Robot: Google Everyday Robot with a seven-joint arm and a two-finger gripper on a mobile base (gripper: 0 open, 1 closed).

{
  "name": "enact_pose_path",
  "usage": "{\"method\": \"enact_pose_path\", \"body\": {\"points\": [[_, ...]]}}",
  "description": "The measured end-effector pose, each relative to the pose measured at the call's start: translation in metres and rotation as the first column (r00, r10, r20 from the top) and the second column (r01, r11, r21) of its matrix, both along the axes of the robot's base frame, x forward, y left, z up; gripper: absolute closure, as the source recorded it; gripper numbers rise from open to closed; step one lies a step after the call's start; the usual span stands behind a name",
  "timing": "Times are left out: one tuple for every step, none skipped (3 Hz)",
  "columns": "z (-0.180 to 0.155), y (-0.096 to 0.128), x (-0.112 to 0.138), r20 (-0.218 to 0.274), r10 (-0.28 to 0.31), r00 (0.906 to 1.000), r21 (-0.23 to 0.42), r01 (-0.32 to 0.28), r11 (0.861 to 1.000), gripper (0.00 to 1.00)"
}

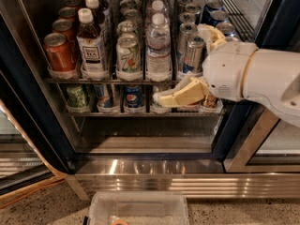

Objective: Pick water bottle from top shelf of fridge

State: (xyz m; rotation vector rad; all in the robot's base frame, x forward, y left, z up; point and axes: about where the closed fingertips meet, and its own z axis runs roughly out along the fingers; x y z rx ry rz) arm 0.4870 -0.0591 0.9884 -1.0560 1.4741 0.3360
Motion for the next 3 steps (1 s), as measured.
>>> {"method": "enact_pose_path", "body": {"points": [[-0.007, 0.011, 0.006, -0.017, 0.018, 0.9997, -0.019, -0.018, 1.0, 0.0], [-0.023, 0.018, 0.013, -0.047, 0.006, 0.9989, -0.008, -0.006, 1.0, 0.0], [-0.028, 0.019, 0.015, -0.071, 0.035, 0.9969, 0.05, -0.031, 0.998, 0.0]]}}
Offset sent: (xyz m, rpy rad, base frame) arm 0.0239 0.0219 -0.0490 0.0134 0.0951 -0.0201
